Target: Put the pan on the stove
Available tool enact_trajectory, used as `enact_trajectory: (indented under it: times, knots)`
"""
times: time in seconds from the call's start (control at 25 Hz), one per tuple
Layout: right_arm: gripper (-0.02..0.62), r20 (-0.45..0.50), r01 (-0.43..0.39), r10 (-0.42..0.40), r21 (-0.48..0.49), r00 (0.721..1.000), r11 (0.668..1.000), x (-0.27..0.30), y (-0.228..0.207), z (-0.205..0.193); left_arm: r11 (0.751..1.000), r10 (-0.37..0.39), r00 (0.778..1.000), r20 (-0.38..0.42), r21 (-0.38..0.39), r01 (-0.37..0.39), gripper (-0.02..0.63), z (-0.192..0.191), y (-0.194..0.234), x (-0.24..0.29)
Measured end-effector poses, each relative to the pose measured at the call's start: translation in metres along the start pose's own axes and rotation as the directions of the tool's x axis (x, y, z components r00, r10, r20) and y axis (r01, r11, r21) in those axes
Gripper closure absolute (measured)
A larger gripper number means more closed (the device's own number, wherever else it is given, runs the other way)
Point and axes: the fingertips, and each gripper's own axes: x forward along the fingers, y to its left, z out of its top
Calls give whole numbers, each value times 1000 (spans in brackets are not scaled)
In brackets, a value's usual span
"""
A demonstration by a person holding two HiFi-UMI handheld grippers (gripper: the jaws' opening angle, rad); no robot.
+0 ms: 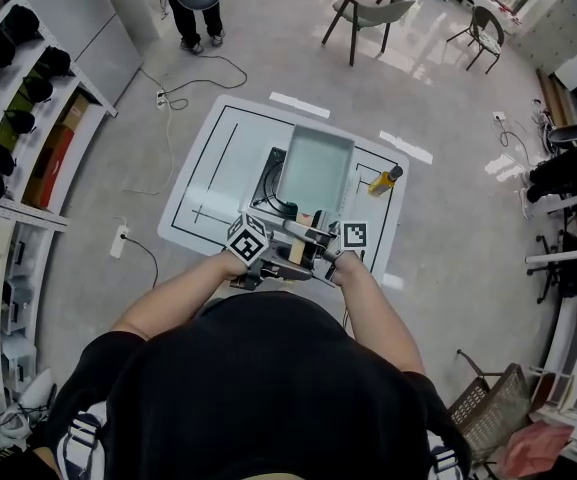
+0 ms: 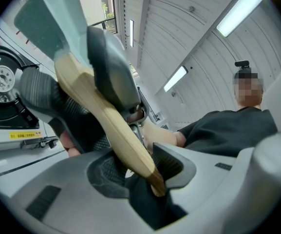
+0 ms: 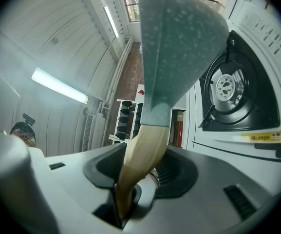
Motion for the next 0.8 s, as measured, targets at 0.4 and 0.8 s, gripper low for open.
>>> enact_trajectory:
  times: [0.4,0.8]
  knots:
    - [419,-33,-5,4,-19,999,1000,-14,0,12,1000,20,1000,17,9,-20,454,13,9,13]
    - [419,-47,-24,23,-30,999,999,-22,-1,13,1000,31,999,13,7,-31,453,13,15,23]
